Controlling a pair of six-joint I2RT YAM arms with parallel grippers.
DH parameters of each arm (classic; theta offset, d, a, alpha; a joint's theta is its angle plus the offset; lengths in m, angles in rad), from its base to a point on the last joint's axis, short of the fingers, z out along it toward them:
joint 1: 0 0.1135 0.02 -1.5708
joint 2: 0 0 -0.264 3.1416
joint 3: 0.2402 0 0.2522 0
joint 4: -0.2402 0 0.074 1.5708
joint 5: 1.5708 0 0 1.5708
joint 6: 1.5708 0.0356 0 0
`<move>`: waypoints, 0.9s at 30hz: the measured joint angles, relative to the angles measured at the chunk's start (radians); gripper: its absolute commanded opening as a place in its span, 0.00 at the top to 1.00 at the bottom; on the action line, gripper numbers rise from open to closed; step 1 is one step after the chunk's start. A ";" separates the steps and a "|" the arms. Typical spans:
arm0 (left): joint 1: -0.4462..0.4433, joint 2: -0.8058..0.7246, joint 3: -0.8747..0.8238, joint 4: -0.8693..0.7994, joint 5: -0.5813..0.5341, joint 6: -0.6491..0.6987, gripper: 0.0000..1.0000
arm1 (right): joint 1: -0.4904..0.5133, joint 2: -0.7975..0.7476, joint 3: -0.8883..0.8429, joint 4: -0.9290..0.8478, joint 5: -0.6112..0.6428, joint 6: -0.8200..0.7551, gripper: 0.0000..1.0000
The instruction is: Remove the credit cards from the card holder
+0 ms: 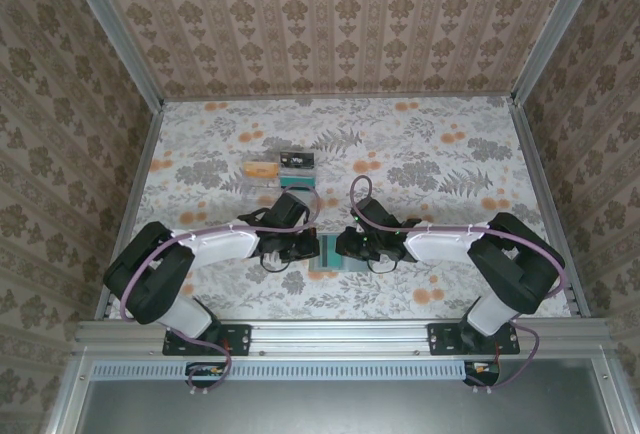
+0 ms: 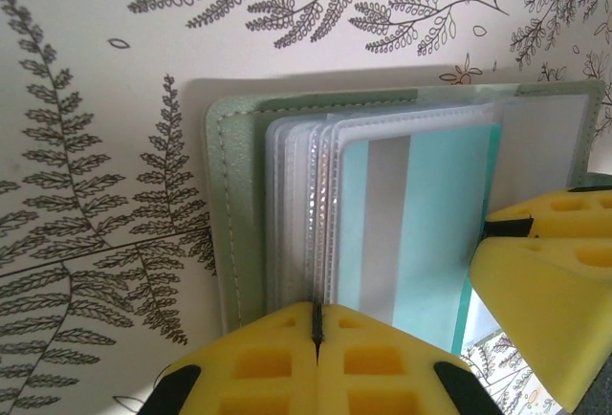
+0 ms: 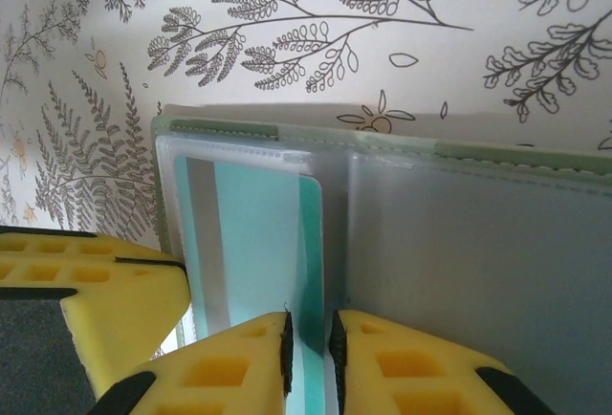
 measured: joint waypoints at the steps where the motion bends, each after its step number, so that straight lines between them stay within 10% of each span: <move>1: -0.002 0.002 0.002 0.000 -0.001 0.000 0.98 | 0.000 0.000 -0.002 0.001 -0.003 0.002 0.78; 12: -0.008 0.006 0.006 0.001 -0.003 0.000 0.99 | -0.005 0.001 -0.016 0.015 -0.010 0.011 1.00; 24: -0.014 0.006 0.005 0.002 -0.013 -0.001 1.00 | -0.048 -0.098 -0.070 -0.024 -0.009 -0.001 1.00; 27: -0.014 0.006 0.005 0.002 -0.013 -0.002 1.00 | -0.051 -0.101 -0.082 -0.022 -0.009 0.000 0.86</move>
